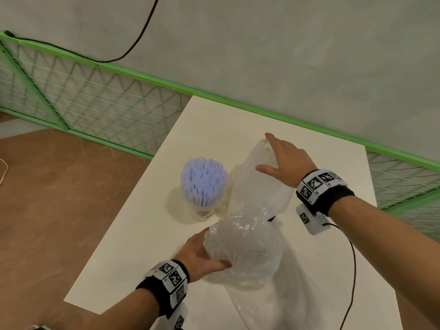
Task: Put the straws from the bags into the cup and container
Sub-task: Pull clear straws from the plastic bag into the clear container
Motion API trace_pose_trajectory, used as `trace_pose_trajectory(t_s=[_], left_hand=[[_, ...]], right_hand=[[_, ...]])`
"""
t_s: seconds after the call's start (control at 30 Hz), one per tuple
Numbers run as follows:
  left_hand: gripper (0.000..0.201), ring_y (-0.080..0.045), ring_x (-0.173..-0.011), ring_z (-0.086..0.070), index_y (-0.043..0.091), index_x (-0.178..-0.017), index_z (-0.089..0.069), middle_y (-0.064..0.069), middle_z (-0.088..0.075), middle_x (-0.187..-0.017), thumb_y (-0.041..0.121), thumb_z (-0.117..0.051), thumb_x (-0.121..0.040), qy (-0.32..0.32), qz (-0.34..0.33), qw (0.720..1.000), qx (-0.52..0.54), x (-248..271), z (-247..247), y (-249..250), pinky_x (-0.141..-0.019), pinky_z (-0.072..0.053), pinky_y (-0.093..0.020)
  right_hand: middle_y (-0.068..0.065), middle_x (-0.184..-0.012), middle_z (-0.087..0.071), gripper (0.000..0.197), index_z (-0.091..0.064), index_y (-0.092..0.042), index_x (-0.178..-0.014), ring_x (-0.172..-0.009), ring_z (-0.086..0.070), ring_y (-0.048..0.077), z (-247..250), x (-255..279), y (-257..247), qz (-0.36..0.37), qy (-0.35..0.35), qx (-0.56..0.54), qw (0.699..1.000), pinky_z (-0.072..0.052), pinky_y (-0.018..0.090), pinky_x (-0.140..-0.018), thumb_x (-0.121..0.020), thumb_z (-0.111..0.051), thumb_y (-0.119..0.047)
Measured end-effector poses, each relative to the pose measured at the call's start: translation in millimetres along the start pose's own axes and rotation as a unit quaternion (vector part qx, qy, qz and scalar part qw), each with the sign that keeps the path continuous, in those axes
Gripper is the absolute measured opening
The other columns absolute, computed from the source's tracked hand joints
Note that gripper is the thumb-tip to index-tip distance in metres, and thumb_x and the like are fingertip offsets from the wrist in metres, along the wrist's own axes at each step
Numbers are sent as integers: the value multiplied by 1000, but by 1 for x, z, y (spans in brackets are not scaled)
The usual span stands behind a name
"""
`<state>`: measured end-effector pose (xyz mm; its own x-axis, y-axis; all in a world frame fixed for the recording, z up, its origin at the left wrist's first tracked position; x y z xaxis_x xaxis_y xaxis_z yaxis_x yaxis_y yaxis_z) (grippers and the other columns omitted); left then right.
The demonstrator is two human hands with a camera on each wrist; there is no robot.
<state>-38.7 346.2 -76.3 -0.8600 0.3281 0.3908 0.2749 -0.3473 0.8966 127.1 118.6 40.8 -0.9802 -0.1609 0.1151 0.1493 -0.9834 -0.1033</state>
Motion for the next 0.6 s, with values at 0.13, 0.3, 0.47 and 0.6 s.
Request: trace_pose_trajectory(t_s=[0.13, 0.3, 0.47, 0.6], left_hand=[[59, 12, -100, -63, 48, -105, -57, 36, -67, -101, 25, -92, -63, -1, 4, 1000, -3, 1, 0, -1, -92, -48, -16], [59, 16, -98, -61, 51, -104, -54, 41, -64, -99, 25, -90, -65, -8, 6, 1000, -17, 2, 0, 2, -88, -46, -12], [58, 17, -97, -60, 52, -102, -53, 44, -63, -98, 24, -90, -66, -13, 6, 1000, -19, 2, 0, 4, -86, -44, -8], [58, 14, -98, -62, 49, -104, -55, 40, -65, -99, 22, -90, -66, -10, 8, 1000, -11, 2, 0, 2, -87, -46, -10]], right_hand=[[0, -158, -30, 104, -8, -27, -155, -136, -41, 26, -1, 0, -3, -9, -27, 30, 999, -42, 45, -102, -78, -61, -72], [0, -155, -36, 105, -12, -29, -154, -133, -45, 27, 2, -5, 0, -21, -30, -29, 999, -42, 41, -102, -75, -76, -56], [-1, -159, -27, 119, -3, -32, -155, -137, -39, 25, 3, -9, 1, 12, -92, -23, 995, -39, 41, -106, -70, -85, -41], [-1, -157, -27, 115, -4, -30, -154, -130, -45, 27, -4, -8, -6, 15, -55, 35, 998, -47, 46, -98, -70, -76, -61]])
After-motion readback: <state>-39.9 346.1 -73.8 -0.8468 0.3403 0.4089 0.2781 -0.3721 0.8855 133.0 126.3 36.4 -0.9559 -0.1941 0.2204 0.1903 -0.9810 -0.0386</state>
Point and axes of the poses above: each hand's wrist, its own x-axis away from the middle knuckle, its own z-axis out of the back of the hand, y = z × x, the point moved 6 cm from there along -x, towards the middle knuckle
